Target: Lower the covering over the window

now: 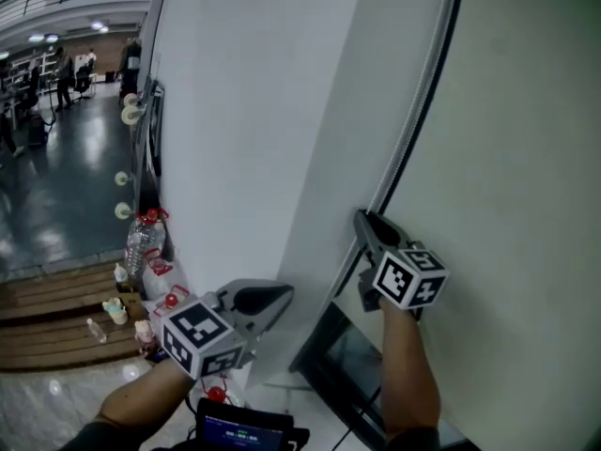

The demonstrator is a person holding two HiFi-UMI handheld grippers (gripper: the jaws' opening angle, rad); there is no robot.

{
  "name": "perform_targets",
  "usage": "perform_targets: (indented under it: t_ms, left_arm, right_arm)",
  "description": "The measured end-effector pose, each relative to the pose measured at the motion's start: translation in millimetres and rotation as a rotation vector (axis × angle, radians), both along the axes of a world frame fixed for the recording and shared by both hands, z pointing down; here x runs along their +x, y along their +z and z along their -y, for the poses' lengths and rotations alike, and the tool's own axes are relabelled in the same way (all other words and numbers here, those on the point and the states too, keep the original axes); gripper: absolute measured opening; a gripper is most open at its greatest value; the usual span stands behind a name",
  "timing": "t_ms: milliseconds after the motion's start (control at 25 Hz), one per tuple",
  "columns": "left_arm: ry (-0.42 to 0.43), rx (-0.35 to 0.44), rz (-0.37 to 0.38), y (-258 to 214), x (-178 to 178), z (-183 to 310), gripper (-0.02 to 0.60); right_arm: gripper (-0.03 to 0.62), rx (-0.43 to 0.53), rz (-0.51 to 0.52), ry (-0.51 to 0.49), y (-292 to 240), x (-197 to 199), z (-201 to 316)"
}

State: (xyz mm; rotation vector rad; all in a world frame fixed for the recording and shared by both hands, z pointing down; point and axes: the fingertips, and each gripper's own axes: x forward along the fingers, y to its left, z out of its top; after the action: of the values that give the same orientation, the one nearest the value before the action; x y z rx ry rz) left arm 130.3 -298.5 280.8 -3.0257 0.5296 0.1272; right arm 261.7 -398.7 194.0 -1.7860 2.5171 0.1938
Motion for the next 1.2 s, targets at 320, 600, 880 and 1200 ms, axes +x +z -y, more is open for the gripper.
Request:
perform_targets:
  t_ms: [320,600,880,1200]
  left_arm:
    - [0.006,-0.02,-0.005,8.1,-0.6,5.5,-0.002]
    - [0.02,-0.025,-0.024,2.8,3.7,-0.2,-0.002]
    - [0.04,-0.043,-0.037,2.5,7.6,-5.9,-0.002]
    - [0.063,-0.042,-0.046,-3.1,14.2,-11.7,-0.003]
  right_arm:
    - [0.0,0.015,-0.018,-0.08,1.9,-18.7,-19.0]
    - [-0.002,0.009,-0.041,-0.117,15.0,-29.8,-49.7]
    - [-0.003,0.073,-0.026,-0.122,16.7,-33.3,-84.3]
    - [-0.006,0.062,-0.092,-0.131,20.6,-48.3,-109.2]
